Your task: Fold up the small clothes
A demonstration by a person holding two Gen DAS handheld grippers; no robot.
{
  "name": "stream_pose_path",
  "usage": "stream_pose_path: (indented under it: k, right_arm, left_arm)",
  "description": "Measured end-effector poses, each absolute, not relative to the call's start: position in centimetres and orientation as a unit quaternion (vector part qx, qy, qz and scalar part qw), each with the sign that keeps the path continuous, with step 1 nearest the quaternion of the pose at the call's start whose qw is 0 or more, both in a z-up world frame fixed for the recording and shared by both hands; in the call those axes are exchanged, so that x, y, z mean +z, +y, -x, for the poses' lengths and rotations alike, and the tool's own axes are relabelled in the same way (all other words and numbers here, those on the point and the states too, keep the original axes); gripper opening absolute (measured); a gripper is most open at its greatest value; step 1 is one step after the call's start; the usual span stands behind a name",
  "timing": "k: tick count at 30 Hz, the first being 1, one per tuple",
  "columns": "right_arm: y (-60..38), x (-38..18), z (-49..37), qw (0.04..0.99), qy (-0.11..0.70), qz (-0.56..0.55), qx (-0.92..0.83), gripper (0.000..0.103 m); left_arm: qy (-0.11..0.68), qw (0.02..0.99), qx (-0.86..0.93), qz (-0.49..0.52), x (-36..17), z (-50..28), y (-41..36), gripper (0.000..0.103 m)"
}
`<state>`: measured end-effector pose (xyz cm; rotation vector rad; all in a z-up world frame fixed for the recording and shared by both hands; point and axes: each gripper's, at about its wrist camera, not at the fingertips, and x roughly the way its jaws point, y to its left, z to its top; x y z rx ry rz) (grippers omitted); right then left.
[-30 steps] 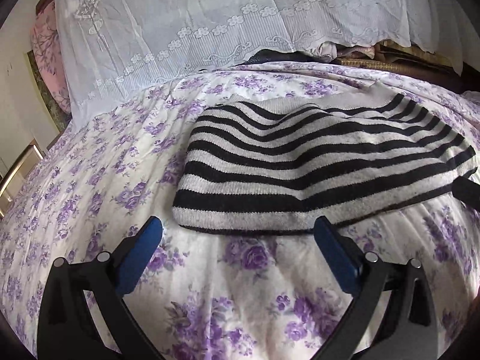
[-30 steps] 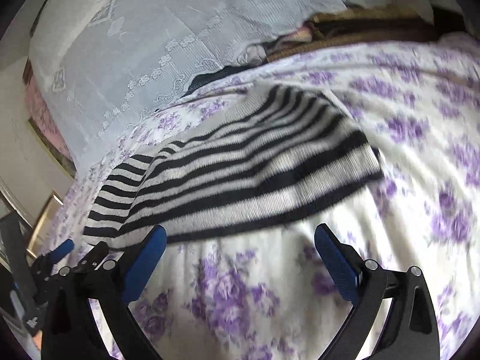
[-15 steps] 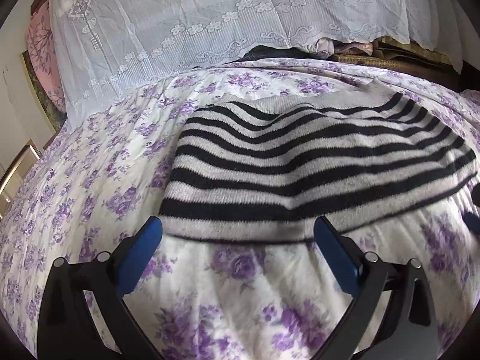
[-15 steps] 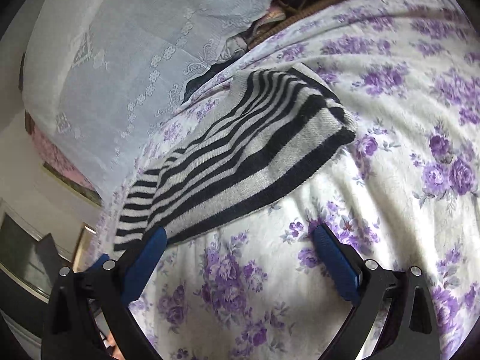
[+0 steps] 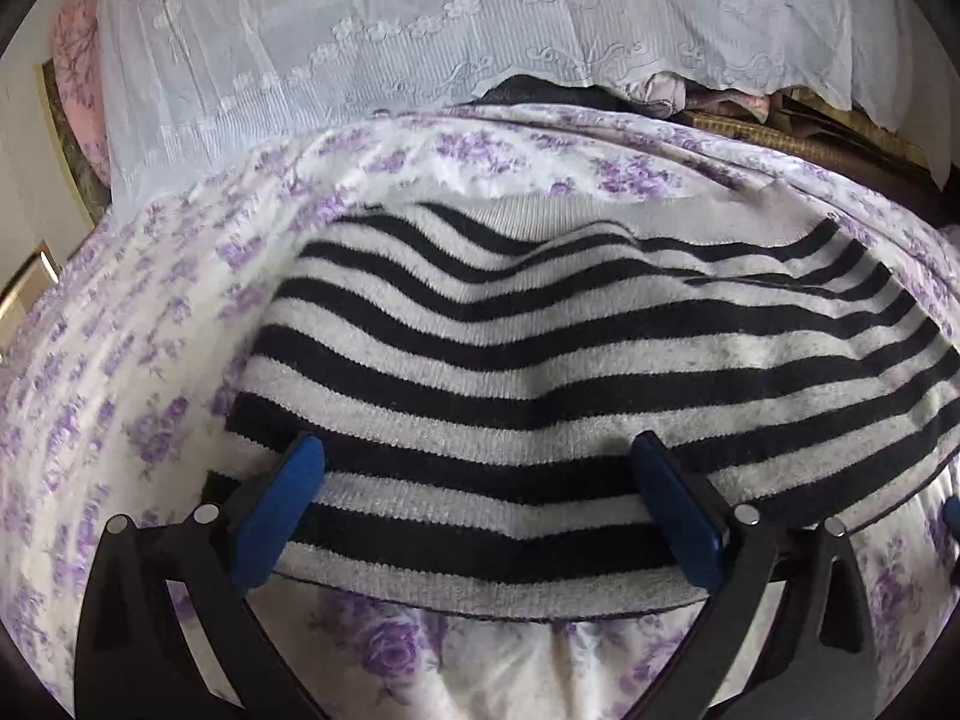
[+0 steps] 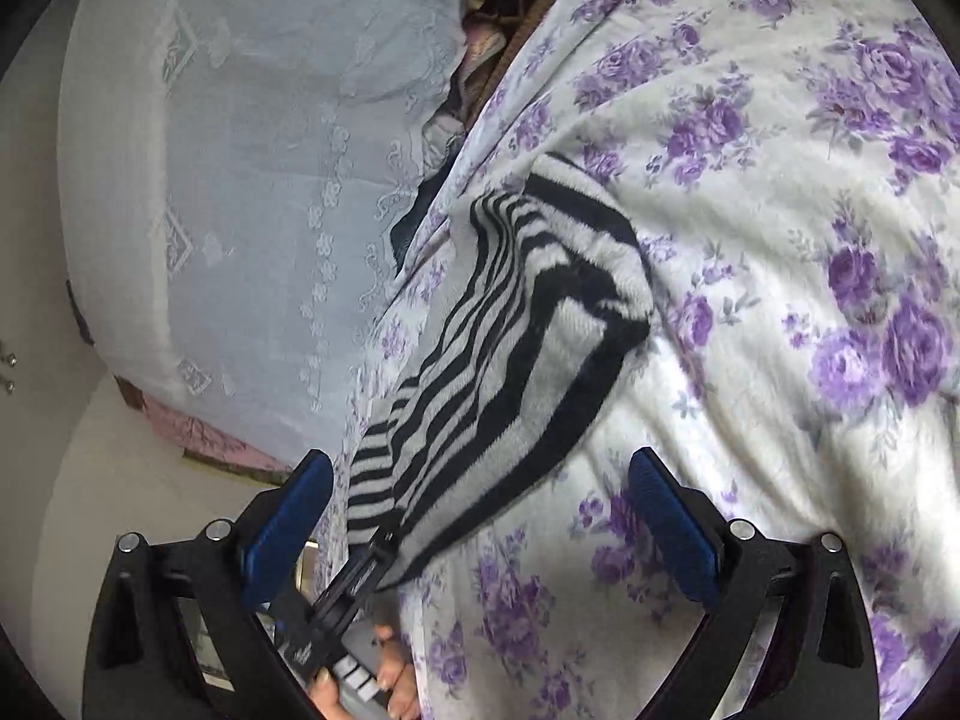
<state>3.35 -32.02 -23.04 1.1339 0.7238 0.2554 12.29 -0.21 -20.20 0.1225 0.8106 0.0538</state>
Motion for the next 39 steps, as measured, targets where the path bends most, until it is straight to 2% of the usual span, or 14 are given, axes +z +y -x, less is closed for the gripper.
stream_pose_path:
  k: [8,10,14,18,24,28,32,34,36,39]
  right_arm:
    - [-32.7,-23.0,-9.2,0.780,0.350,-0.517,0.043,0.099]
    - [-32.2,-22.9,-10.2,0.793,0.350,-0.497,0.035,0.096]
    - [-30.4,-22.9,-10.3,0.851,0.336,-0.404,0.010,0.078]
    - [-30.7,-23.1,-10.5,0.854,0.331,-0.401,0.008,0.075]
    - [-30.5,-23.2,-12.2,0.856,0.337,-0.390,-0.029,0.075]
    - [-29.7,-23.1,-12.4,0.865,0.339,-0.369,-0.031,0.079]
    - [-29.6,-23.1,-12.3,0.868,0.338,-0.363,-0.020,0.078]
    - [-29.4,-23.0,-12.2,0.870,0.340,-0.356,-0.020,0.072]
    - [-29.7,-23.3,-12.1,0.866,0.340,-0.365,-0.017,0.055]
    - [-30.1,-23.5,-11.8,0.861,0.337,-0.380,-0.005,0.044]
  left_arm:
    - [0.398,0.916,0.019,-0.053,-20.2,-12.3,-0.1,0.099]
    - [0.396,0.916,0.021,-0.057,-20.2,-12.2,-0.2,0.099]
    - [0.396,0.916,0.017,-0.062,-20.2,-12.2,-0.4,0.099]
    - [0.409,0.912,0.004,-0.042,-19.2,-12.8,0.1,0.098]
    - [0.432,0.902,0.010,-0.011,-17.2,-15.9,-0.8,0.098]
    - [0.464,0.885,0.033,-0.006,-20.2,-18.9,-1.8,0.099]
    - [0.440,0.896,0.043,-0.034,-21.5,-19.0,-2.7,0.099]
    - [0.436,0.898,0.045,-0.036,-21.7,-18.8,-2.8,0.099]
    - [0.433,0.900,0.042,-0.034,-21.7,-18.6,-2.6,0.099]
    - [0.425,0.904,0.035,-0.023,-21.4,-17.9,-2.2,0.099]
